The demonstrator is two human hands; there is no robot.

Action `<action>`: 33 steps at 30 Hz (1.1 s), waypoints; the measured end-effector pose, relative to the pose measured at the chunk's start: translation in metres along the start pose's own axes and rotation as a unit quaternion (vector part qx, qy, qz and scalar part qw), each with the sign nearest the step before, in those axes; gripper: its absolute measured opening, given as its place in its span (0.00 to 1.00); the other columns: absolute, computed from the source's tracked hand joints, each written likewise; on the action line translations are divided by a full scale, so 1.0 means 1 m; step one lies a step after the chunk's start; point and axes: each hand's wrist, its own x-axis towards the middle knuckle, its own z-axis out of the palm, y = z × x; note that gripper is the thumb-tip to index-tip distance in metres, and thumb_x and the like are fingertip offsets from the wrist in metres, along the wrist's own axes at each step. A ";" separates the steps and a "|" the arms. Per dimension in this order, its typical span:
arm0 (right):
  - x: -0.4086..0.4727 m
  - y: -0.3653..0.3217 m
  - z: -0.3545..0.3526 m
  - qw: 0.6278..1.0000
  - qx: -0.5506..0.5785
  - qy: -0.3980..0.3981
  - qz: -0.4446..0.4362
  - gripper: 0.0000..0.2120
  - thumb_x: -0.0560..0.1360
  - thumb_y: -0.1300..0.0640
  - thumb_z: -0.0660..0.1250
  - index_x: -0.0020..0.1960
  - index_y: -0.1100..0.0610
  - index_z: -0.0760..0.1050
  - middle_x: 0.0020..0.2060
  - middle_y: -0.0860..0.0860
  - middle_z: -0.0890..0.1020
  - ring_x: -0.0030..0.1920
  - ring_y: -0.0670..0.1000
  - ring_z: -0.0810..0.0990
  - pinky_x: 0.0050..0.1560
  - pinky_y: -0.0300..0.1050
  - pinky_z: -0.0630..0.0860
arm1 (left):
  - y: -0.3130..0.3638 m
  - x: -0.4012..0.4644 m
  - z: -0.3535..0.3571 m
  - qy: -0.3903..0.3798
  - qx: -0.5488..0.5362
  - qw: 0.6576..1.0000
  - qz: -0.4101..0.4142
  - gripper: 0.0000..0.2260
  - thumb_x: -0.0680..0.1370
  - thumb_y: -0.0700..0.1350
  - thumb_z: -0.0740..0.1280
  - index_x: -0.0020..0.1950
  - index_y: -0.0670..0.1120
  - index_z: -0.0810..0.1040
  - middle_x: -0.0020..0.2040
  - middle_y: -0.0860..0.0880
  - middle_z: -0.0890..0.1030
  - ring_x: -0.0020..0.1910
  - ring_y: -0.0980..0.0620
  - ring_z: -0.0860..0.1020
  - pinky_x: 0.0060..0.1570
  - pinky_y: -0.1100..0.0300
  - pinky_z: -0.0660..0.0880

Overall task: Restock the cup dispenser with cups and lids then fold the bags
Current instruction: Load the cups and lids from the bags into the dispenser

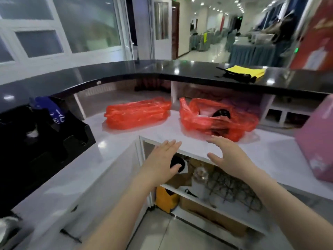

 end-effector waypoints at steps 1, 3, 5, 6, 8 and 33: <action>0.005 0.017 0.001 1.000 -0.009 -0.001 0.018 0.25 0.78 0.47 0.64 0.73 0.49 0.65 0.74 0.48 0.64 0.76 0.49 0.57 0.72 0.45 0.56 | -0.001 0.019 0.009 -0.007 -0.004 1.000 0.006 0.31 0.80 0.54 0.61 0.78 0.56 0.49 0.79 0.55 0.51 0.77 0.56 0.47 0.74 0.57 0.44; 0.019 0.049 0.003 0.998 -0.036 -0.009 0.050 0.26 0.78 0.47 0.64 0.74 0.49 0.64 0.75 0.49 0.62 0.76 0.50 0.56 0.73 0.47 0.55 | -0.003 0.061 0.027 -0.023 -0.004 0.999 0.023 0.31 0.80 0.53 0.61 0.78 0.54 0.49 0.79 0.53 0.51 0.77 0.55 0.47 0.75 0.57 0.44; 0.039 0.079 0.005 0.995 -0.062 -0.017 0.070 0.27 0.78 0.47 0.64 0.75 0.49 0.63 0.76 0.49 0.61 0.76 0.51 0.55 0.73 0.47 0.54 | -0.003 0.104 0.045 -0.036 -0.003 0.999 0.041 0.31 0.80 0.53 0.61 0.79 0.53 0.49 0.79 0.52 0.50 0.77 0.55 0.47 0.75 0.57 0.43; 0.051 0.093 0.006 0.994 -0.071 -0.019 0.079 0.27 0.78 0.47 0.64 0.75 0.49 0.62 0.76 0.49 0.61 0.77 0.52 0.55 0.74 0.47 0.53 | -0.004 0.126 0.054 -0.040 -0.002 0.998 0.051 0.31 0.80 0.53 0.61 0.79 0.53 0.49 0.79 0.52 0.50 0.77 0.55 0.47 0.74 0.57 0.43; 0.077 0.118 0.010 0.992 -0.080 -0.020 0.093 0.27 0.78 0.48 0.63 0.75 0.49 0.62 0.76 0.49 0.60 0.77 0.52 0.53 0.74 0.46 0.51 | -0.007 0.169 0.070 -0.048 -0.003 0.997 0.068 0.31 0.80 0.53 0.62 0.79 0.54 0.49 0.79 0.53 0.49 0.77 0.55 0.46 0.74 0.57 0.45; 0.247 0.268 0.035 0.989 0.086 0.088 0.081 0.10 0.77 0.61 0.64 0.56 0.56 0.78 0.53 0.50 0.80 0.56 0.51 0.77 0.57 0.41 0.69 | -0.027 0.355 0.171 -0.151 -0.072 0.982 -0.082 0.32 0.74 0.42 0.60 0.76 0.59 0.58 0.79 0.54 0.53 0.78 0.53 0.44 0.72 0.45 0.37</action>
